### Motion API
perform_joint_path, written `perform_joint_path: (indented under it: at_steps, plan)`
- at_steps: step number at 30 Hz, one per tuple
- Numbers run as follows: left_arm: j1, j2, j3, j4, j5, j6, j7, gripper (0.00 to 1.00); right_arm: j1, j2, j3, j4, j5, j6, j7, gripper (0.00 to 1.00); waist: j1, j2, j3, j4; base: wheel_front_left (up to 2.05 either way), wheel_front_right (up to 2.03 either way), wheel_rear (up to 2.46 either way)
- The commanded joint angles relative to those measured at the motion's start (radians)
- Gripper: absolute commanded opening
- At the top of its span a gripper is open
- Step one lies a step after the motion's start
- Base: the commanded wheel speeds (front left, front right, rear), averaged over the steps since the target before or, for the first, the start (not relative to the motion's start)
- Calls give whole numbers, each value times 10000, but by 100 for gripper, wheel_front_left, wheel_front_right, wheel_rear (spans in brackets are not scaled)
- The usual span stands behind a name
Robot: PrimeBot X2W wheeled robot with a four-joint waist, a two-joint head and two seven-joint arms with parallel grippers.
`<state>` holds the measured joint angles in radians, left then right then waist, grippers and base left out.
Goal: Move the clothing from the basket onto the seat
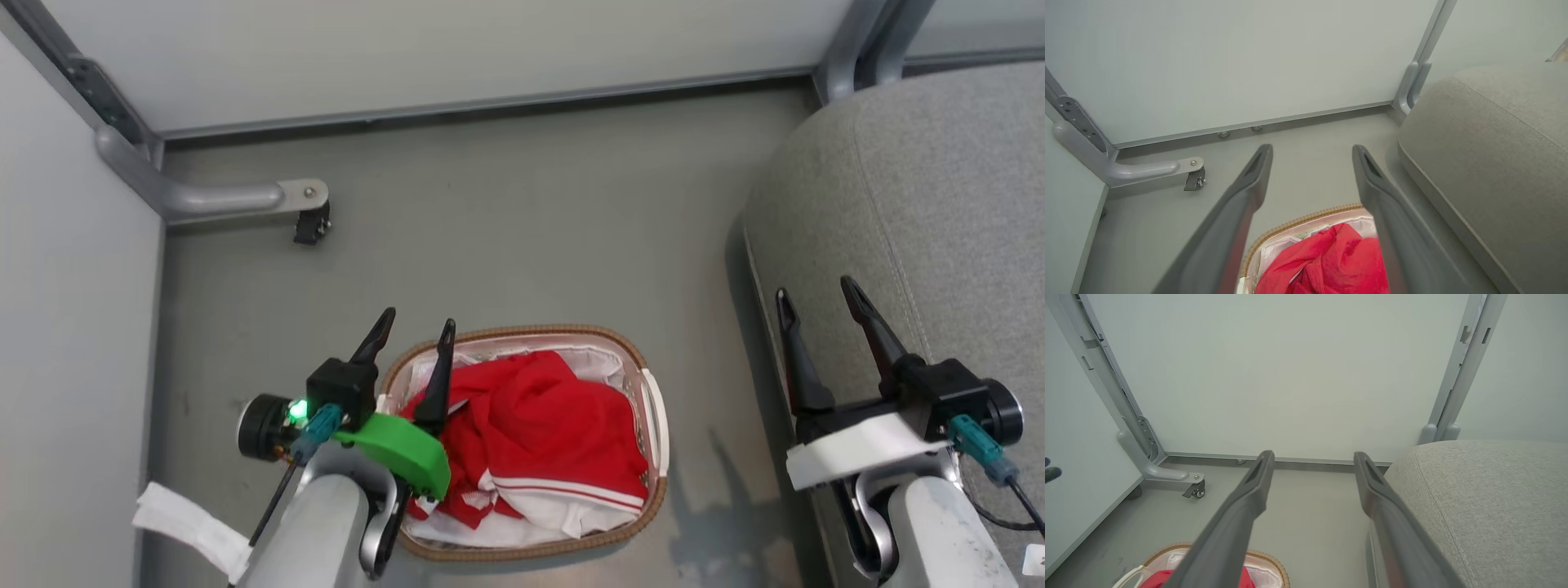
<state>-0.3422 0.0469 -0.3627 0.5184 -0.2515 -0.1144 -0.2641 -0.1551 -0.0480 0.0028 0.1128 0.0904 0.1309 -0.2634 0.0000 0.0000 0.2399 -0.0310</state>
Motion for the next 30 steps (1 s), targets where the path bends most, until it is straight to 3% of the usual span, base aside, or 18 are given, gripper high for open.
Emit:
perform_joint_path:
  at_steps: [1, 11, 19, 30]
  plan:
    - [-436, 63, -185, 341, 92, -47, -7, 100, -225, -43, 34, -55, 140, -5, -22, 100, 0, 0, 1765, -855, 0, 0, 0]
    - [-2683, 149, -1666, 3230, 794, -162, -9, 100, -1240, -31, 465, -454, 880, -5, -22, 100, 0, 0, 3908, -2134, 0, 0, 0]
    - [-3847, 412, -2671, 5038, 495, -170, 31, 100, -1689, -26, 884, -809, 1437, -5, -22, 100, 0, 0, 4997, -2928, 0, 0, 0]
    - [-5184, 944, -2682, 6603, 199, 60, 103, 100, -1839, -28, 1201, -1189, 2084, -5, -22, 100, 0, 0, 5984, -3497, 0, 0, 0]
